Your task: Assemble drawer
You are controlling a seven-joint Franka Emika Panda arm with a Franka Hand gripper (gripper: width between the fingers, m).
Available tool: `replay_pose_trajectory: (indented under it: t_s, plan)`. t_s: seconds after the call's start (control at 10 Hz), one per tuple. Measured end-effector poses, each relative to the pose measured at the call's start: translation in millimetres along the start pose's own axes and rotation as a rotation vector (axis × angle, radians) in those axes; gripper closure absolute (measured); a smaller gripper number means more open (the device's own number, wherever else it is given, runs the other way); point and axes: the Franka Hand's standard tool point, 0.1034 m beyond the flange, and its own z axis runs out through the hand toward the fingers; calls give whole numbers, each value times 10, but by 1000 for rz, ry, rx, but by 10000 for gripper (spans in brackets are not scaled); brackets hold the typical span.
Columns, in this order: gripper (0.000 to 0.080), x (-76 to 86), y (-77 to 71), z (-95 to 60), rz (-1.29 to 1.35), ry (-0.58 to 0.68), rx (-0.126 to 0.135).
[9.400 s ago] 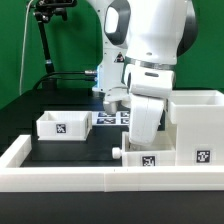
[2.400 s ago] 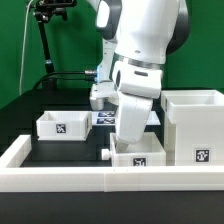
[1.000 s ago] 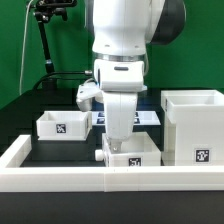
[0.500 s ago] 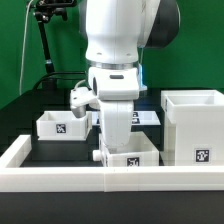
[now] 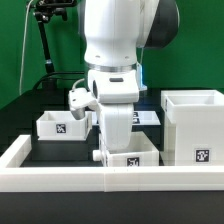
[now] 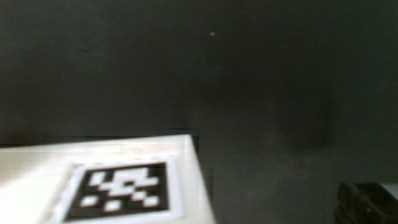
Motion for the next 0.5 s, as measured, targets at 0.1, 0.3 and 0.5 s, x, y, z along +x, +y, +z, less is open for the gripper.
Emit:
replay_pose_trajectory:
  t_s: [0.1, 0.3, 0.5]
  plan:
    - [151, 0, -1, 3, 0, 0, 0]
    - [239, -15, -4, 7, 3, -1, 0]
    - [374, -18, -4, 7, 4, -1, 0]
